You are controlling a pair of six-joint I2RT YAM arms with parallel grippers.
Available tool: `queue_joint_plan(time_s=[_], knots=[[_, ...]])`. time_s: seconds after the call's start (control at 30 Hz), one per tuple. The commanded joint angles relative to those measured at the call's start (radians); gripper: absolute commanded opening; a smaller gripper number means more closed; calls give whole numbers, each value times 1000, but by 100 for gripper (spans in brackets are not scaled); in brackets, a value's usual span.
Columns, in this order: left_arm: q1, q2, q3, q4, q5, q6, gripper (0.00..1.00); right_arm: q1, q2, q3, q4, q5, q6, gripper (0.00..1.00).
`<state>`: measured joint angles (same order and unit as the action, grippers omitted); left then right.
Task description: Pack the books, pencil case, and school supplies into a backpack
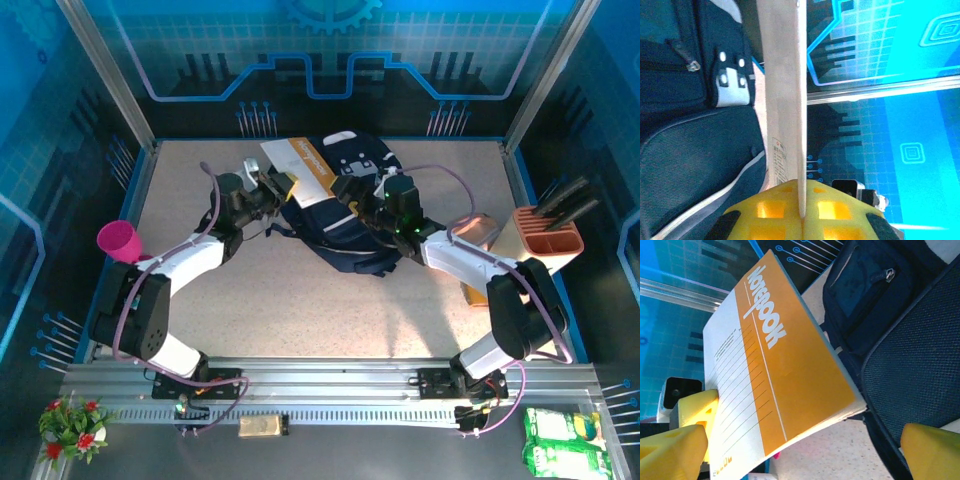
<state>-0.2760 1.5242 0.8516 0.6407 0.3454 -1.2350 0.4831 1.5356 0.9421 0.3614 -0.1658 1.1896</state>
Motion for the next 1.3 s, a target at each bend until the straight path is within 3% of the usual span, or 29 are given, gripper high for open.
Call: queue_joint_plan(time_s=[0.0, 0.13, 0.4, 0.63, 1.07, 1.27], knots=[[-21, 12, 43, 116, -44, -34, 0, -6, 9, -12, 111, -42, 109, 98], [-34, 15, 50, 125, -51, -39, 0, 0, 56, -2, 222, -75, 159, 92], [-48, 14, 46, 134, -79, -66, 0, 21, 118, 51, 242, -66, 184, 79], [-49, 16, 38, 137, -85, -68, 0, 36, 167, 63, 328, -93, 235, 62], [-49, 29, 34, 132, -103, -60, 0, 35, 175, 36, 440, -90, 300, 58], [-49, 21, 39, 85, -109, -40, 0, 37, 177, 33, 493, -83, 299, 44]])
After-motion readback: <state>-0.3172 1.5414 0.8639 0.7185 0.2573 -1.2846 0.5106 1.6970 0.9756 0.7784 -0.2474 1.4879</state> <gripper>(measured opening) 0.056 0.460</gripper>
